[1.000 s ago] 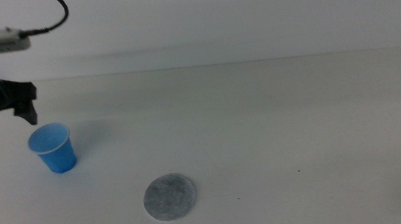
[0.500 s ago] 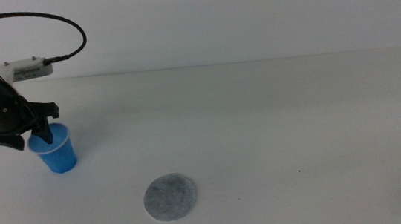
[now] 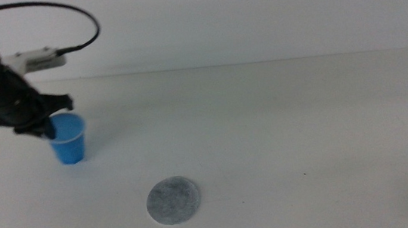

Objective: Place an empty cup on a cup mat.

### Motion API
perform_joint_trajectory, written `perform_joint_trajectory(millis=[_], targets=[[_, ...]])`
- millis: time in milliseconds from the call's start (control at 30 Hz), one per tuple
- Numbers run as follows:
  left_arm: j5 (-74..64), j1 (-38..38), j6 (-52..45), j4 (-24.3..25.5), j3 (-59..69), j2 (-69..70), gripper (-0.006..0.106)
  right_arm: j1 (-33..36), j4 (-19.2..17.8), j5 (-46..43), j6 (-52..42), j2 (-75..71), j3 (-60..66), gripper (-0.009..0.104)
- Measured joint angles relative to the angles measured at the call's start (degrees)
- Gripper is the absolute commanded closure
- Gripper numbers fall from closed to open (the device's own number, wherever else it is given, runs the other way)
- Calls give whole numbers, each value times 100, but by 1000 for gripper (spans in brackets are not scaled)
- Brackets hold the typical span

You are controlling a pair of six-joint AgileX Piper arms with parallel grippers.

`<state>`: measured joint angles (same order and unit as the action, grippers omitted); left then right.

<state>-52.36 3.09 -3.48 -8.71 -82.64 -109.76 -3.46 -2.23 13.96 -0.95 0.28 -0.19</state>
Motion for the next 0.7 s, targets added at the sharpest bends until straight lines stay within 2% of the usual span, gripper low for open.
perform_joint_trajectory(millis=[433,700], targets=[[-1048,-2253,296,-228,-360,211,102,0,0,0,0,0,0,2],[-1269,-2796,204,-217,-147,211,102,0,0,0,0,0,0,2]])
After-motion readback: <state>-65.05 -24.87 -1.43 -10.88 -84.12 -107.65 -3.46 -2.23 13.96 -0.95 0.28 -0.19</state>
